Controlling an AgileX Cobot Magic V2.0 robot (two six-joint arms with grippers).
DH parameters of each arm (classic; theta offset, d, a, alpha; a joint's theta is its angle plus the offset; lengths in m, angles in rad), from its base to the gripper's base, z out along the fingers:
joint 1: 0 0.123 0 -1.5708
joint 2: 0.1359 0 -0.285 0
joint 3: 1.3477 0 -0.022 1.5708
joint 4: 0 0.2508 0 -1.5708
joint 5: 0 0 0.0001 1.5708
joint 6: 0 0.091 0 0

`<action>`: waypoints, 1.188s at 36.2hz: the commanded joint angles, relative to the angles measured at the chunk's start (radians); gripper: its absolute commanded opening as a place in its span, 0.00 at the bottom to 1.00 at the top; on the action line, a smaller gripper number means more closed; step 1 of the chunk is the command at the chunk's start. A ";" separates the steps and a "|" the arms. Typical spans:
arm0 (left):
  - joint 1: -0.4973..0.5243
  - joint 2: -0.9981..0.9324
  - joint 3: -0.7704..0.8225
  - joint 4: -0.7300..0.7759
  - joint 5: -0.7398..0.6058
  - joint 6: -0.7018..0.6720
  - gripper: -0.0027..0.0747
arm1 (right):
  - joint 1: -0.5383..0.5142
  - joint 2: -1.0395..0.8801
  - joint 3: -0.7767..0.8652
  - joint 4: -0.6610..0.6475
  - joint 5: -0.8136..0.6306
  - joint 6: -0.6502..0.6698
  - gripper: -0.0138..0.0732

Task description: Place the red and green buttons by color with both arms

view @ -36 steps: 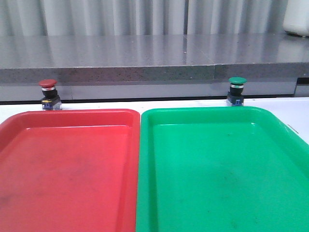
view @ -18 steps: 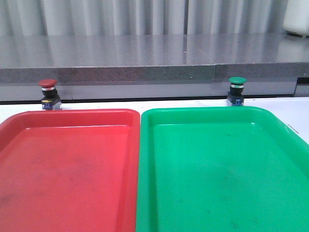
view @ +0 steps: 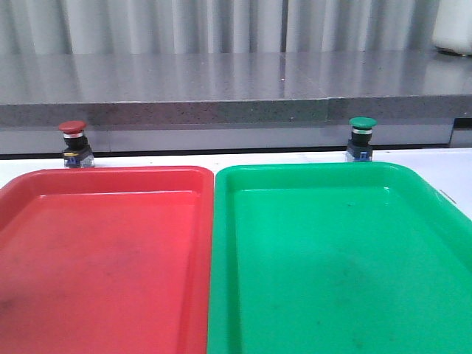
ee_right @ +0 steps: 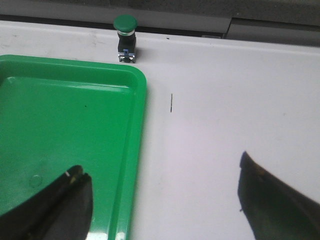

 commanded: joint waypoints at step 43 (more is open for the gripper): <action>-0.017 1.095 -0.880 0.011 -0.009 -0.011 0.53 | -0.005 0.008 -0.025 -0.005 -0.075 -0.011 0.86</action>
